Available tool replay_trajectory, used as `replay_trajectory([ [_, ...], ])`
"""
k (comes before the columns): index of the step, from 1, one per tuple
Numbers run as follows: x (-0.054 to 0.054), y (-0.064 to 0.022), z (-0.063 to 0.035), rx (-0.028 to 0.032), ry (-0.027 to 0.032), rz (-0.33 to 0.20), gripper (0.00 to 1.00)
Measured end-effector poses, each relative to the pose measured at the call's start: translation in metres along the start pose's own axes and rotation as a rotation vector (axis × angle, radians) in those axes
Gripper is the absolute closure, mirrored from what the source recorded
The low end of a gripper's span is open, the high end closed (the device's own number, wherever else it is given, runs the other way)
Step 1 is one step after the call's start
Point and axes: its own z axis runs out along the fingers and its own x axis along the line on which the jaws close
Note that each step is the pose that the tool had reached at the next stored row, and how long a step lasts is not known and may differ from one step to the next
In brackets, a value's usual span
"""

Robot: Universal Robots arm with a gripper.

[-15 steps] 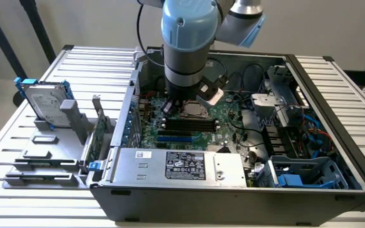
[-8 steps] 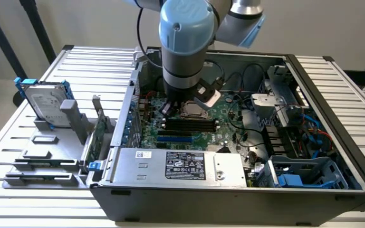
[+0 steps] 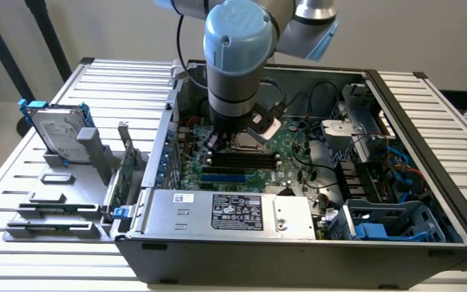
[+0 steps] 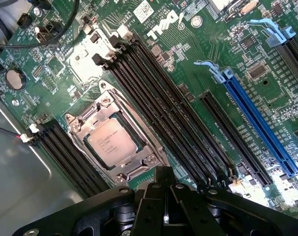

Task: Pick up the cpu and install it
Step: 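Install the first cpu locking lever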

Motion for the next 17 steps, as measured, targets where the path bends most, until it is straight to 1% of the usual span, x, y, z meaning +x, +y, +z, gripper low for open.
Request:
replay_trajectory([
  [4, 0.0, 0.0, 0.0004, -0.0009, -0.0014, 0.0, 0.89],
  [6, 0.0, -0.0003, -0.0012, -0.0012, -0.0014, 0.0, 0.89],
  [8, 0.002, -0.0016, -0.007, -0.0016, -0.0019, 0.0, 0.89],
  [12, 0.007, -0.0051, -0.0233, -0.0023, -0.003, 0.0, 0.89],
  [14, 0.008, -0.0061, -0.028, -0.0027, -0.0036, 0.0, 0.89],
  [17, 0.01, -0.0062, -0.0322, -0.003, -0.0041, 0.0, 0.89],
])
